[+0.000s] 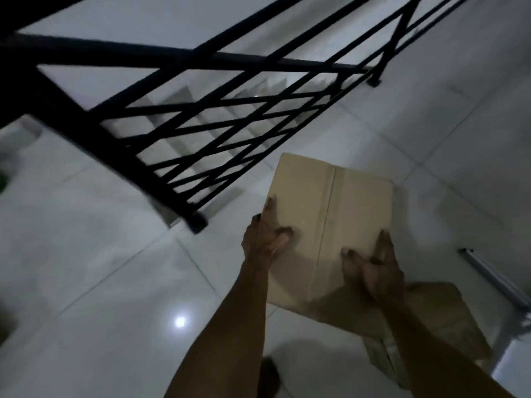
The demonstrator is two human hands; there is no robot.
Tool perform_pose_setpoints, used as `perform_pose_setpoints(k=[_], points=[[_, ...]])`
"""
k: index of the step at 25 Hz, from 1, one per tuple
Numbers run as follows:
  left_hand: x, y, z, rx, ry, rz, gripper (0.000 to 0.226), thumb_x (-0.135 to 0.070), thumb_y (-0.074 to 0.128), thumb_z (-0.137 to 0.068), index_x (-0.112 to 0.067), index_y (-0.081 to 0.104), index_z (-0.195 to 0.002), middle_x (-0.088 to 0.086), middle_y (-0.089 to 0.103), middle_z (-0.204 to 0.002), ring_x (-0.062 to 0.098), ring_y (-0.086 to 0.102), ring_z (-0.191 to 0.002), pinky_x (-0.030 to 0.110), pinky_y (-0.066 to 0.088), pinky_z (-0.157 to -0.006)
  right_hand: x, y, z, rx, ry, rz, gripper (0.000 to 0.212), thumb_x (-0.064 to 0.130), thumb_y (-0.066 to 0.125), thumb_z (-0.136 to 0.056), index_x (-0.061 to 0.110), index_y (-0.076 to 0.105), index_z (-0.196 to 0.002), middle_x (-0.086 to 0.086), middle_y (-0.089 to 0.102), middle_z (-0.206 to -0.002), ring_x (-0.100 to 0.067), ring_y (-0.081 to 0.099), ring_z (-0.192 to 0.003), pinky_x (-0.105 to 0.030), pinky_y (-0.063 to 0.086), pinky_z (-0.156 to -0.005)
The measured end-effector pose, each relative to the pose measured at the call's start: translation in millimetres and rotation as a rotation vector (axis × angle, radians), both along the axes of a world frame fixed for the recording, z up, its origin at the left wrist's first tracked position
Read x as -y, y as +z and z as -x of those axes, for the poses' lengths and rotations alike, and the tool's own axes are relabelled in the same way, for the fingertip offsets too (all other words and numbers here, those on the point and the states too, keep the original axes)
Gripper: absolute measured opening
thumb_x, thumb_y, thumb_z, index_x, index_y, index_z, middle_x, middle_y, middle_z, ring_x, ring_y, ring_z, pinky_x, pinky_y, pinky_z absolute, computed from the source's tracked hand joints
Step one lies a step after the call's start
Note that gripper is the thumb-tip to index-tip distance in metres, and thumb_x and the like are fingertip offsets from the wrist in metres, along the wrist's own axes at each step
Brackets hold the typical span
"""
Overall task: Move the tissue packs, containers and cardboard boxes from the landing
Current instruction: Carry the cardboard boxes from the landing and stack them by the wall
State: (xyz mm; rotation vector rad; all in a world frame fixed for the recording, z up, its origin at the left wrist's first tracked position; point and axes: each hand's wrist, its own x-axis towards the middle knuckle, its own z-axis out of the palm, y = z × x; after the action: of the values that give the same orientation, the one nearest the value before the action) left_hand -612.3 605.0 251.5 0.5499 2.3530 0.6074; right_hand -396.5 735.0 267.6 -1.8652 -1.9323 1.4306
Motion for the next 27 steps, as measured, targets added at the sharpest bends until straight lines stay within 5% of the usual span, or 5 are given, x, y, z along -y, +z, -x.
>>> perform_pose_setpoints(k=[10, 20, 27], points=[[403, 7, -18, -0.053, 0.466, -0.109, 0.087, -0.069, 0.041, -0.076, -0.052, -0.003, -0.150, 0.006, 0.053, -0.126, 0.029, 0.059, -0.107, 0.045, 0.050, -0.095, 309, 25, 88, 0.154, 0.574, -0.079, 0.120, 0.080, 0.068, -0.053, 0.047, 0.009, -0.153, 0.001, 0.035, -0.156, -0.036, 0.043, -0.134, -0.050, 0.033, -0.112], [855, 65, -21, -0.200, 1.092, -0.097, 0.089, -0.064, 0.050, -0.081, -0.044, 0.002, -0.154, 0.007, 0.046, -0.140, 0.028, 0.049, -0.124, 0.041, 0.041, -0.100, 733, 60, 222, -0.058, 1.160, -0.071, 0.118, 0.076, 0.068, -0.053, 0.047, 0.011, -0.152, 0.003, 0.036, -0.156, -0.034, 0.042, -0.136, -0.047, 0.036, -0.111], [1056, 88, -41, -0.274, 1.419, -0.047, 0.090, -0.066, 0.052, -0.082, -0.045, 0.001, -0.153, 0.006, 0.045, -0.142, 0.027, 0.049, -0.124, 0.044, 0.041, -0.102, 957, 68, 284, -0.144, 1.466, -0.049, 0.115, 0.071, 0.072, -0.060, 0.046, 0.008, -0.153, -0.005, 0.042, -0.151, -0.036, 0.048, -0.130, -0.051, 0.041, -0.107]])
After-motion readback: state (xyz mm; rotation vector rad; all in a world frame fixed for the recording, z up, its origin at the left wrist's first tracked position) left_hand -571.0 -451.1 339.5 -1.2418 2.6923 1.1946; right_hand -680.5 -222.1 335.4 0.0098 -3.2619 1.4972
